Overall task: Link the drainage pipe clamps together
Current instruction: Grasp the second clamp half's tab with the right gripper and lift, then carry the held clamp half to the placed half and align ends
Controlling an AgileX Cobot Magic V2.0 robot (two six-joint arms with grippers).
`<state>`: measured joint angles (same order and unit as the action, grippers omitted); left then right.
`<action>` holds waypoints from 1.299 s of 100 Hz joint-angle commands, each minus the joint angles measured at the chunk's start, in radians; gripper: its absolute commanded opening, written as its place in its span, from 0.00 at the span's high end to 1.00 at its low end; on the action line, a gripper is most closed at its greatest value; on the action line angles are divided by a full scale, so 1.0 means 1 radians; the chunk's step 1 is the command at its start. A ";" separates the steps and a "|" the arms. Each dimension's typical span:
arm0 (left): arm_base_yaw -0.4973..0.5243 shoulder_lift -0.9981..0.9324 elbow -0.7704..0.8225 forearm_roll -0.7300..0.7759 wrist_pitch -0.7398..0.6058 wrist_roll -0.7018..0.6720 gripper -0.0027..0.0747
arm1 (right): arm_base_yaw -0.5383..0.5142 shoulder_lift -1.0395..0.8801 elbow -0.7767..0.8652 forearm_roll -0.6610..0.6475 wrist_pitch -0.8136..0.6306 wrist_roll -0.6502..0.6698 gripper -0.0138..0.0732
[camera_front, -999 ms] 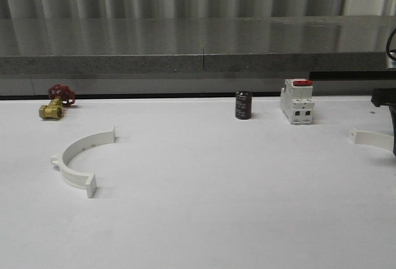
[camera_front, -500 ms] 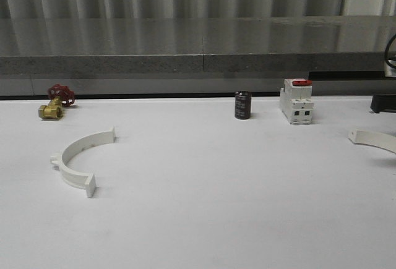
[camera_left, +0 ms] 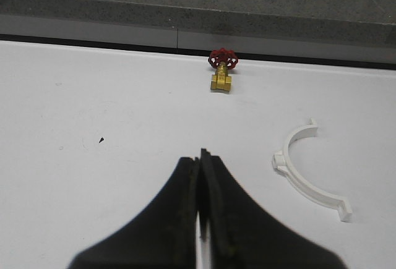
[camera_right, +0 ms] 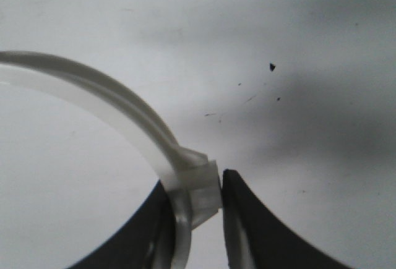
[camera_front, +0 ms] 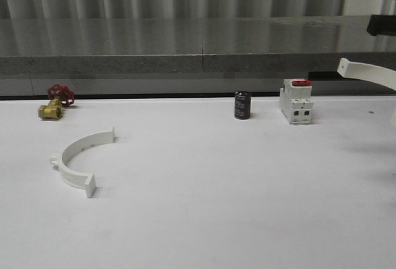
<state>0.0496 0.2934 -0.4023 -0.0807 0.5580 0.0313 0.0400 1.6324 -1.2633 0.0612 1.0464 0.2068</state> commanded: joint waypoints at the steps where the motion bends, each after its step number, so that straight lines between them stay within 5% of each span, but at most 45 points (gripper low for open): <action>1: -0.003 0.007 -0.025 -0.014 -0.072 0.000 0.99 | 0.043 -0.073 -0.026 0.007 0.015 0.029 0.82; 24: -0.003 0.007 -0.025 -0.014 -0.072 0.000 0.99 | 0.188 -0.081 -0.025 -0.004 0.023 0.186 0.82; 51: -0.003 0.007 -0.025 -0.014 -0.072 0.000 0.99 | 0.421 -0.043 -0.025 -0.176 -0.009 0.508 0.82; 93: -0.003 0.007 -0.025 -0.014 -0.072 0.000 0.99 | 0.640 0.222 -0.301 -0.234 0.025 0.645 0.82; 130: -0.003 0.007 -0.025 -0.014 -0.072 0.000 0.99 | 0.695 0.474 -0.625 -0.210 0.132 0.674 0.82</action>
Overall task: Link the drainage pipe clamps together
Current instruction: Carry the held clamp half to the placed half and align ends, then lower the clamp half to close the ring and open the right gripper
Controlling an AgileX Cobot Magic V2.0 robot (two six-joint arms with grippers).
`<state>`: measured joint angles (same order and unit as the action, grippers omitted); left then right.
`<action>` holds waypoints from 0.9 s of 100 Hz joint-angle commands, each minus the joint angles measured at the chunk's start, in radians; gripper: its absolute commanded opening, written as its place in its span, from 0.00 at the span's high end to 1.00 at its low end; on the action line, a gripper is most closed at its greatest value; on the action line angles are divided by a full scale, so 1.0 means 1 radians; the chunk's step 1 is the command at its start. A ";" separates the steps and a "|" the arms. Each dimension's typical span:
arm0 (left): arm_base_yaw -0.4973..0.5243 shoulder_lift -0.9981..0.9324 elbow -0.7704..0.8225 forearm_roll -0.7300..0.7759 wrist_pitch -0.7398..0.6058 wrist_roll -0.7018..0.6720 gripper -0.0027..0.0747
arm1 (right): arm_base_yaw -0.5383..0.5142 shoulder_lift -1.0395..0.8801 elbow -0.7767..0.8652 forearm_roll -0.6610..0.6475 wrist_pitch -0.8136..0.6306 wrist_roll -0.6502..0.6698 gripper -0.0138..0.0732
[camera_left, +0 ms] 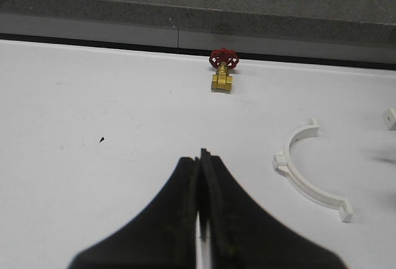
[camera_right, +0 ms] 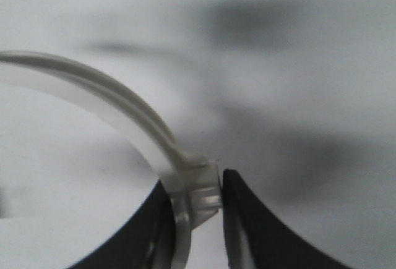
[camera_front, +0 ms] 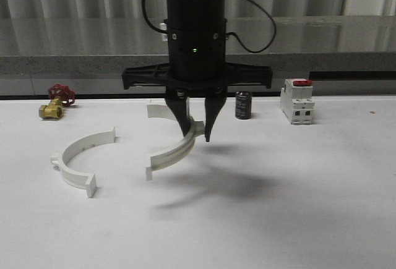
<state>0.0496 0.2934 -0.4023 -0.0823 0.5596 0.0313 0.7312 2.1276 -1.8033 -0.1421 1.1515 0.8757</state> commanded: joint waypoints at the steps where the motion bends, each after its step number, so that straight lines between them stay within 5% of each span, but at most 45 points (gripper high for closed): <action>1: -0.003 0.007 -0.025 -0.012 -0.073 0.000 0.99 | 0.004 -0.014 -0.090 -0.005 0.028 0.005 0.82; 90: -0.003 0.007 -0.025 -0.012 -0.073 0.000 0.99 | 0.016 0.172 -0.293 0.091 -0.044 0.053 0.82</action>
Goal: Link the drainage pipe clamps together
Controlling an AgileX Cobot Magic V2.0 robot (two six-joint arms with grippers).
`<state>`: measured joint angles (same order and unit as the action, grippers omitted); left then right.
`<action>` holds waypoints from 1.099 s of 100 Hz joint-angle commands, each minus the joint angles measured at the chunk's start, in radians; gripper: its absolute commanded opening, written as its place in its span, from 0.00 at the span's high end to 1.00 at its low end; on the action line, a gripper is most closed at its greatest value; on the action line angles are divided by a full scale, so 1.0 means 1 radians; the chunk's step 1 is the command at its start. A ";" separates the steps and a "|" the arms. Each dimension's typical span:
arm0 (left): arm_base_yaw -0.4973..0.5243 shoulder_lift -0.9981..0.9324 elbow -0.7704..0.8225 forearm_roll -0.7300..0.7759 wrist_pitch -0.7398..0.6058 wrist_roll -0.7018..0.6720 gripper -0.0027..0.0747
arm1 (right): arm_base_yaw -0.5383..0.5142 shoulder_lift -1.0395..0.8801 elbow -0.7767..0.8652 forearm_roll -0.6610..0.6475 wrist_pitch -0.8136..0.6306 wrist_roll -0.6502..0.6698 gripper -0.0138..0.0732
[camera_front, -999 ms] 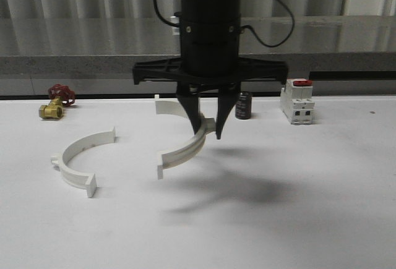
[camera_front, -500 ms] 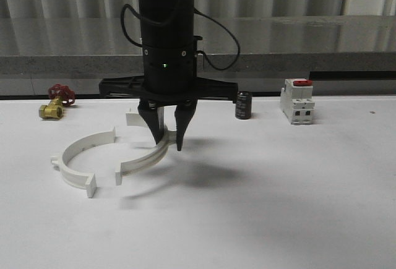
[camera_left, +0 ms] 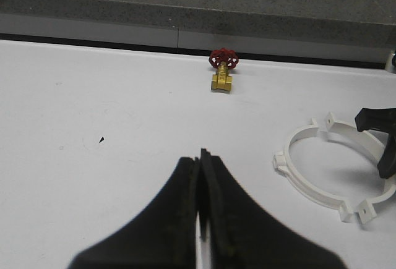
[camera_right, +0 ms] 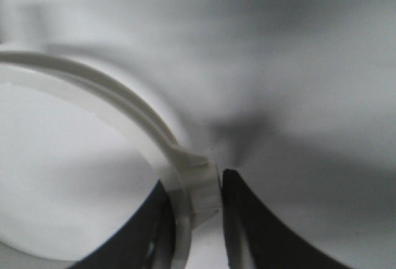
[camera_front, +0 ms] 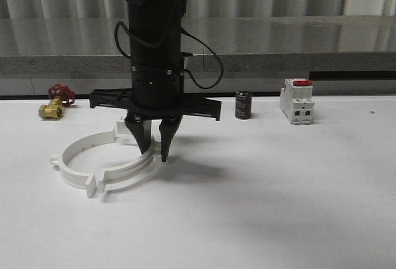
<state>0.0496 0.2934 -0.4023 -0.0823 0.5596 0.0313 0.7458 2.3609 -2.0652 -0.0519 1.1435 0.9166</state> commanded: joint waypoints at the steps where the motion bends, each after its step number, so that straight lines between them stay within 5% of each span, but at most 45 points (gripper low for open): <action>1: -0.003 0.007 -0.025 -0.012 -0.073 0.000 0.99 | 0.001 -0.062 -0.031 0.001 -0.040 0.014 0.81; 29: -0.003 0.007 -0.025 -0.012 -0.073 0.000 0.99 | 0.001 -0.046 -0.031 0.022 -0.052 0.020 0.79; 57: -0.003 0.007 -0.025 -0.012 -0.073 0.000 0.99 | 0.001 -0.052 -0.037 0.020 -0.060 0.020 0.37; 71: -0.003 0.007 -0.025 -0.012 -0.073 0.000 0.99 | 0.001 -0.076 -0.037 0.017 -0.026 -0.020 0.38; 92: -0.003 0.007 -0.025 -0.012 -0.073 0.000 0.99 | 0.003 -0.154 -0.037 0.023 0.026 -0.386 0.39; 110: -0.003 0.007 -0.025 -0.012 -0.073 0.000 0.99 | 0.001 -0.235 -0.036 0.023 0.107 -0.667 0.68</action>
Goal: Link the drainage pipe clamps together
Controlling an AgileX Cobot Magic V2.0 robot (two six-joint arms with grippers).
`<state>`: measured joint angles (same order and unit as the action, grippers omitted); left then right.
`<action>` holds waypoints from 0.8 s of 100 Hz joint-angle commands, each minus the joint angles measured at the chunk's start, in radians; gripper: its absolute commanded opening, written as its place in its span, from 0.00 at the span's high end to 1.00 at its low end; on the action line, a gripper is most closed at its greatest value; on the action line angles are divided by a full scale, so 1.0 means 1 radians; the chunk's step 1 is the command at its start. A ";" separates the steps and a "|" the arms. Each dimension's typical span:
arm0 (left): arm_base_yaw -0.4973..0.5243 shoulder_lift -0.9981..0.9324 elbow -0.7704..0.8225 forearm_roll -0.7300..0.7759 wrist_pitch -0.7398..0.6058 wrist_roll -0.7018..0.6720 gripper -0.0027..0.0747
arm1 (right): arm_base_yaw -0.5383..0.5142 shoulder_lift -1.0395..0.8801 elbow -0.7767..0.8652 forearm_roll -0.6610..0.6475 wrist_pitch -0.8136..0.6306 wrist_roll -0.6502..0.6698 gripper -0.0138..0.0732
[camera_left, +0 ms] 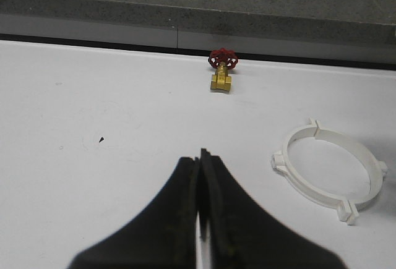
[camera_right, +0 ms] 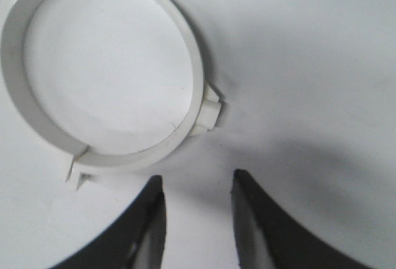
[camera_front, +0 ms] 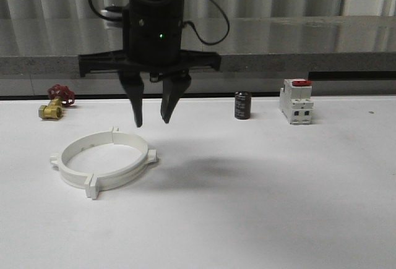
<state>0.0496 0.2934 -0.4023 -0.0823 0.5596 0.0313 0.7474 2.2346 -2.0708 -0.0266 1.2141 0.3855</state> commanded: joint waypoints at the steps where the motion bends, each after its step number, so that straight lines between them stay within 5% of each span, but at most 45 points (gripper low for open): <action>1: -0.003 0.007 -0.025 -0.012 -0.073 0.000 0.99 | 0.000 -0.111 -0.030 -0.002 0.041 -0.145 0.69; 14: -0.003 0.007 -0.025 -0.012 -0.073 0.000 0.99 | -0.002 -0.173 -0.030 -0.006 0.065 -0.240 0.93; 80: -0.003 0.007 -0.025 -0.012 -0.073 0.000 0.99 | -0.211 -0.542 0.256 -0.040 0.045 -0.278 0.92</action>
<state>0.0496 0.2934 -0.4023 -0.0823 0.5596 0.0313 0.5722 1.8078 -1.8370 -0.0562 1.2404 0.1034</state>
